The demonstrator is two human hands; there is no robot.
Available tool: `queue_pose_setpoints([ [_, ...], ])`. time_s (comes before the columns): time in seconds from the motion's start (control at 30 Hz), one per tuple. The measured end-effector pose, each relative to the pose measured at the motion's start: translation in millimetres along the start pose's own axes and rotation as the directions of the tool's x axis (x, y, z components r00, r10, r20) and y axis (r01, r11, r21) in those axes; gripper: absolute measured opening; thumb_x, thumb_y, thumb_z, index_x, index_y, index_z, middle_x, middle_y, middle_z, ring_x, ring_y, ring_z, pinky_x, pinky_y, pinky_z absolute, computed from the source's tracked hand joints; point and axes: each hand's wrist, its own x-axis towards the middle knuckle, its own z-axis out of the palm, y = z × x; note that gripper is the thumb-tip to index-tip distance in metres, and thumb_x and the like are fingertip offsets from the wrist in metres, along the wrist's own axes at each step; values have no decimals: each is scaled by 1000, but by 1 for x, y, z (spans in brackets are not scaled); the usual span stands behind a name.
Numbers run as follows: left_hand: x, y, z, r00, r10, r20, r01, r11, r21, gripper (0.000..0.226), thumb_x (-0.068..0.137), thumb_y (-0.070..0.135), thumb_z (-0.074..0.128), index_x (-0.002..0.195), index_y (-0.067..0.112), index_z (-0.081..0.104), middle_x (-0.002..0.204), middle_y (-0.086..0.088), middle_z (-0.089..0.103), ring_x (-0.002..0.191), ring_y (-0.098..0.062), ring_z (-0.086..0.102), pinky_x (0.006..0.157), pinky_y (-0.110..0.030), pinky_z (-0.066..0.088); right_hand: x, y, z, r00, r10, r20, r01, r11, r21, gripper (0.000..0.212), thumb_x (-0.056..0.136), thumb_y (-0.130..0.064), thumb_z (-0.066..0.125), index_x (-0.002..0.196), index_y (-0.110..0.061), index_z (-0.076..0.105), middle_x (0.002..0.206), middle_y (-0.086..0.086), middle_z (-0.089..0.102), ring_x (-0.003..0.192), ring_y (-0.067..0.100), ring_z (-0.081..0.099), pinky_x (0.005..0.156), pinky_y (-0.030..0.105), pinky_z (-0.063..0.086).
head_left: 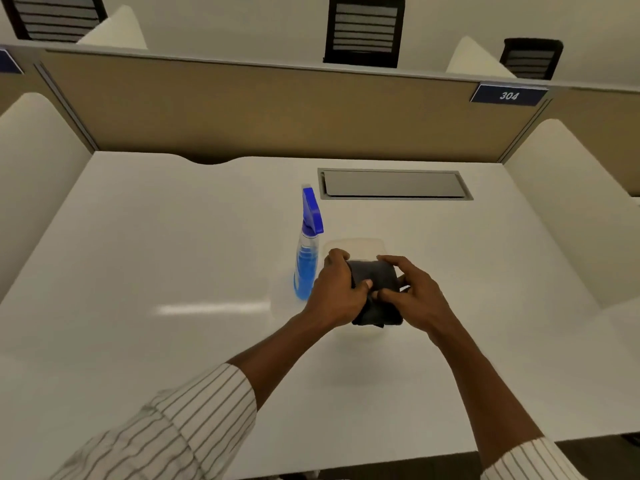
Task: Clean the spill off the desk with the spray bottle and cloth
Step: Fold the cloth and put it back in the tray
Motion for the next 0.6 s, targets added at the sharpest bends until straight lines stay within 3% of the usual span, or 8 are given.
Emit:
queue_pose_setpoints([
  [0.17, 13, -7, 16, 998, -56, -29, 58, 995, 84, 61, 102, 37, 67, 148, 12, 36, 143, -10, 57, 126, -26, 63, 111, -38, 53, 23, 11, 5, 998, 20, 55, -14, 995, -99, 59, 81, -33, 80, 133, -34, 52, 102, -1, 69, 84, 20, 68, 68, 25, 52],
  [0.33, 10, -17, 23, 987, -19, -162, 57, 971, 233, 60, 99, 37, 71, 146, 16, 41, 142, -6, 58, 128, -23, 61, 110, -39, 54, 40, 14, 12, 987, 22, 159, 21, 964, -265, 63, 80, -37, 82, 134, -30, 50, 100, -1, 70, 85, 23, 68, 76, 32, 56],
  [0.5, 9, -22, 39, 991, 51, -123, 22, 852, 524, 56, 100, 39, 68, 146, 14, 46, 152, -9, 50, 138, -26, 51, 117, -39, 47, 49, 20, 20, 981, 43, 188, 34, 922, -386, 62, 76, -39, 80, 131, -30, 52, 105, 4, 75, 84, 23, 66, 80, 35, 56],
  [0.6, 4, -26, 50, 989, 116, -90, -36, 787, 616, 53, 92, 36, 76, 135, 9, 60, 140, -14, 62, 131, -31, 59, 113, -44, 47, 52, 17, 21, 977, 39, 212, 64, 887, -457, 56, 76, -41, 76, 126, -28, 54, 105, 3, 74, 87, 25, 68, 82, 38, 59],
])
